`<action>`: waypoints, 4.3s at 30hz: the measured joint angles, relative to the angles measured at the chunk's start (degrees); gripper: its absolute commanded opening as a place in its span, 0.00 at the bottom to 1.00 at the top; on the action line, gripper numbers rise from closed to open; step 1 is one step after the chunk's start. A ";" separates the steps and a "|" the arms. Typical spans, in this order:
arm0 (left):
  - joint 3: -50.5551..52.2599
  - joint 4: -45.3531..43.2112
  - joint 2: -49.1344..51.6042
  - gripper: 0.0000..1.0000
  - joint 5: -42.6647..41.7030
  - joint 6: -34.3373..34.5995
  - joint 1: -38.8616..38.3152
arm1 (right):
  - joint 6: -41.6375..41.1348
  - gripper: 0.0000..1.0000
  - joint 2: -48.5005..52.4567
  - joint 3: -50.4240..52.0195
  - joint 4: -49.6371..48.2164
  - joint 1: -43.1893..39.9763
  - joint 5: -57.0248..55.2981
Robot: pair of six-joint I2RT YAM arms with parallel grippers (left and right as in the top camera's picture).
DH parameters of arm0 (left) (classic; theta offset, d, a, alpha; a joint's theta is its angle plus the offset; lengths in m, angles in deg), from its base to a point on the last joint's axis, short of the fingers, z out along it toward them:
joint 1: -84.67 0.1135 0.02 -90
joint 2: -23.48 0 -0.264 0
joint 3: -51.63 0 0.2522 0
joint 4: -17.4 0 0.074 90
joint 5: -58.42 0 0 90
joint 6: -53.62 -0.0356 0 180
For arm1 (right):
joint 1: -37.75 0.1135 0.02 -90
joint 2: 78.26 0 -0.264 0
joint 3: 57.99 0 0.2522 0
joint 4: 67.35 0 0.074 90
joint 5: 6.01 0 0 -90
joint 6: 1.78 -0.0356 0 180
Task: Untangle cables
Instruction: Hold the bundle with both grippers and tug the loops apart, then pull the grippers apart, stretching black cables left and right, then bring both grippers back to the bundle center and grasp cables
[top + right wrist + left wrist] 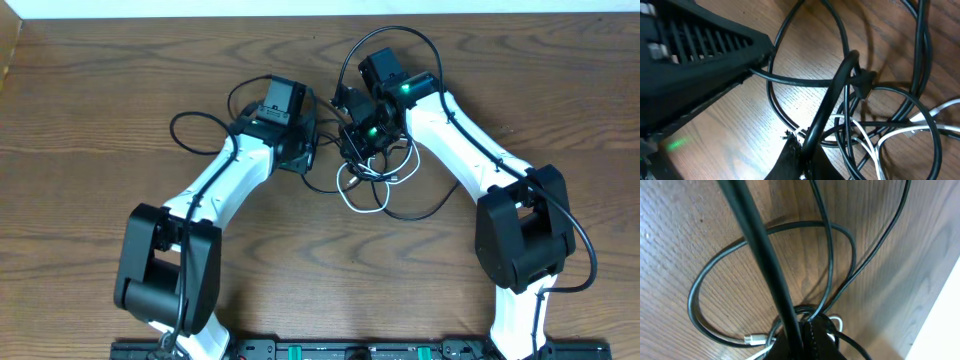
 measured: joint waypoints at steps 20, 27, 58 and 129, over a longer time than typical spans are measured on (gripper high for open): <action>0.00 13.55 0.00 0.07 -15.06 -44.48 10.05 | 0.39 0.01 0.00 0.02 -4.96 -13.88 26.18; 0.00 19.41 0.00 0.07 -18.71 -50.05 18.88 | 2.58 0.01 0.00 0.02 -2.60 -22.14 36.00; 0.00 25.75 0.00 0.24 -39.34 -63.65 45.64 | -4.26 0.17 0.00 0.02 4.31 -35.39 1.66; -15.21 25.79 4.42 0.66 -2.91 -36.24 -5.31 | 18.51 0.10 6.56 4.17 -8.76 -10.23 -6.99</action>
